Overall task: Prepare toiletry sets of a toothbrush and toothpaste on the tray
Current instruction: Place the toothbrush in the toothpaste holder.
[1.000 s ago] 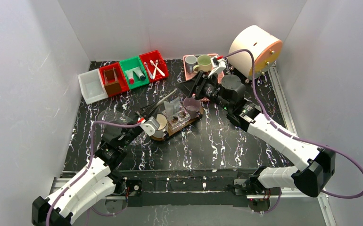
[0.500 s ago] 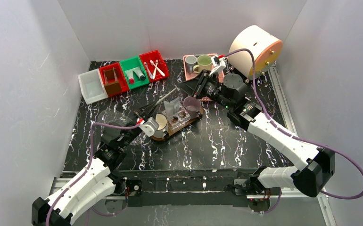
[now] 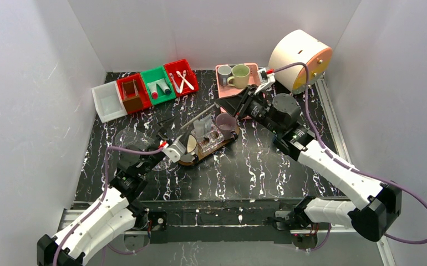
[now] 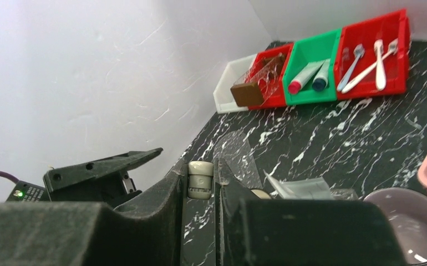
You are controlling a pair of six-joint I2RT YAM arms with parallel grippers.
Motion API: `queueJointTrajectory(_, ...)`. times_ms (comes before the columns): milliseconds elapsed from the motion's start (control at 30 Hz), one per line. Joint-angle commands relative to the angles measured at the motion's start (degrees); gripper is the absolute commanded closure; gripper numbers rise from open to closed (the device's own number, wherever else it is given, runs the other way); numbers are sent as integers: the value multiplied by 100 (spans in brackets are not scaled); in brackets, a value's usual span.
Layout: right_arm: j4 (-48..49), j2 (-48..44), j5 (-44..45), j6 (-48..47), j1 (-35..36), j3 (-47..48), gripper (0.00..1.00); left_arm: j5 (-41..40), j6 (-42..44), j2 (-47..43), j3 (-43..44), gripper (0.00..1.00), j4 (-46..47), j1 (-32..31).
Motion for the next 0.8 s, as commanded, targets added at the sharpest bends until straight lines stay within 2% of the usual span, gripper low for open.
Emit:
queueJointTrajectory(0, 663, -449, 222, -639, -26, -181, 99, -105, -21, -191, -38, 36, 35, -22)
queueJointTrajectory(167, 780, -897, 676, -1170, -29, -493, 99, -377, -224, -349, -42, 23, 145, -22)
queueJointTrajectory(300, 963, -1305, 1017, -1495, -22, -869, 99, -669, -513, -375, -72, 16, 391, -22)
queueJointTrajectory(500, 1502, -1817, 1453, -1773, -24, -1637, 99, -1669, -1236, -283, -73, 4, 825, -13)
queueJointTrajectory(767, 1962, -2037, 1756, -1946, -26, -2455, 99, -2921, -2104, -11, 125, 1, 993, -5)
